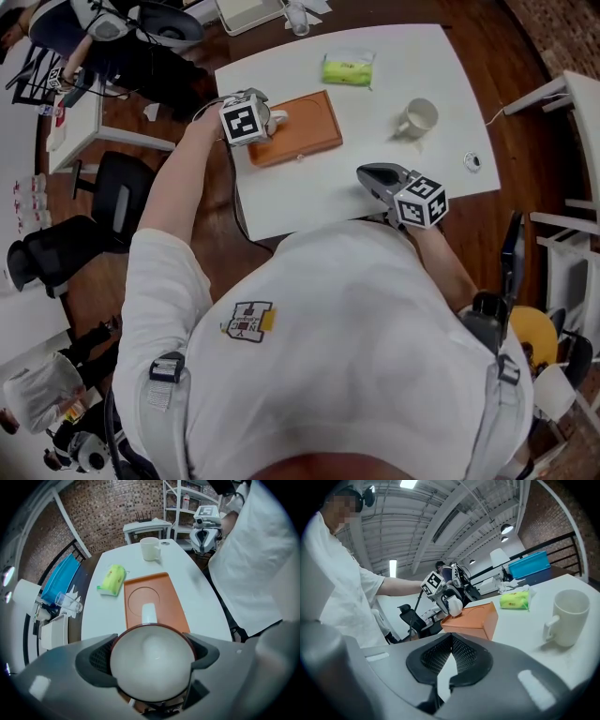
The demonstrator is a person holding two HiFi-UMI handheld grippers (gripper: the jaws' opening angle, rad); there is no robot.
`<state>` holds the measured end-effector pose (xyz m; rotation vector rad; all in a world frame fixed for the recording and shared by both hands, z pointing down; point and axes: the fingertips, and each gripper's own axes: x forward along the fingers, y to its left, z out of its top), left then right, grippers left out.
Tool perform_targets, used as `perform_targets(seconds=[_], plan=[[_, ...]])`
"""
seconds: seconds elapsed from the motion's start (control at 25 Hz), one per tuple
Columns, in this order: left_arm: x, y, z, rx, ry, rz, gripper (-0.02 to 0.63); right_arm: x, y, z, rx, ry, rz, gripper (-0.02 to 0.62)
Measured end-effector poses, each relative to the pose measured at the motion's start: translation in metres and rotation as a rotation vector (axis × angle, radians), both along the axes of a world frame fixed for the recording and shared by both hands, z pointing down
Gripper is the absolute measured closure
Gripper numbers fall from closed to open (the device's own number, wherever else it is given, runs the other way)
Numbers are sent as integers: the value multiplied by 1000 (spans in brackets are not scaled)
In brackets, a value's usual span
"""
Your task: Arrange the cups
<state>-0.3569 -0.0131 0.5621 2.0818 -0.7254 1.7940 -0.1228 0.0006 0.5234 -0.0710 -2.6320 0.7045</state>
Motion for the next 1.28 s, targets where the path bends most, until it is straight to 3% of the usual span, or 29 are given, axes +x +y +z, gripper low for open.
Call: perform_targets(seconds=[0.72, 1.28], plan=[[7, 0, 11, -31, -32, 16, 172, 9, 13, 8, -23, -2, 35, 595], [13, -13, -4, 99, 91, -67, 170, 10, 11, 8, -31, -8, 48, 595]])
